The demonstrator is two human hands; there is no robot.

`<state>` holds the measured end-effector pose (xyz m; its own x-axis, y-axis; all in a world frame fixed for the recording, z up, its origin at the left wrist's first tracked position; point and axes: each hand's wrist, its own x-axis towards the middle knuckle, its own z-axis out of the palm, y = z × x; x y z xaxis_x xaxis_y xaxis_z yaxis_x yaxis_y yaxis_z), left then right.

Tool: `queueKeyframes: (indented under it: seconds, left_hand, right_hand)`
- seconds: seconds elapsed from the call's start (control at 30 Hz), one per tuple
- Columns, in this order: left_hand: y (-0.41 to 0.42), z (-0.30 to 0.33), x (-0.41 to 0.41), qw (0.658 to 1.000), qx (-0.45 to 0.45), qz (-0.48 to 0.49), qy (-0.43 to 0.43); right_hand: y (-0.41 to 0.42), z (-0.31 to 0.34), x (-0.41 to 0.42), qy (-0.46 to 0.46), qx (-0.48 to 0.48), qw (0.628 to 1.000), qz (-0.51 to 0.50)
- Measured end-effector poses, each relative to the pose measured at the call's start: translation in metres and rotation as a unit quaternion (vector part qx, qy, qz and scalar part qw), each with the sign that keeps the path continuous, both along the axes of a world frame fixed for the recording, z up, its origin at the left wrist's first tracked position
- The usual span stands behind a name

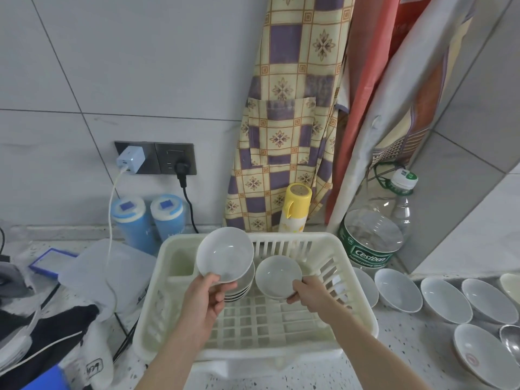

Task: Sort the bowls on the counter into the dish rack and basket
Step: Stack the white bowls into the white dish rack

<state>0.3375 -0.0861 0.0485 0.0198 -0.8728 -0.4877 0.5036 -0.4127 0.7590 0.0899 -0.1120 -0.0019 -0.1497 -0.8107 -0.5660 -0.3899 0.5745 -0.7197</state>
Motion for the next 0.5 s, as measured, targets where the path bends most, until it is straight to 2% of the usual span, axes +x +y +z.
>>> queueKeyframes:
  seconds: [0.5]
  left_hand:
    - [-0.0039, -0.0038, 0.001, 1.0, 0.001, -0.004, -0.007]
  right_hand:
    - [0.0057, 0.0048, 0.0038, -0.03, 0.017, 0.998, 0.046]
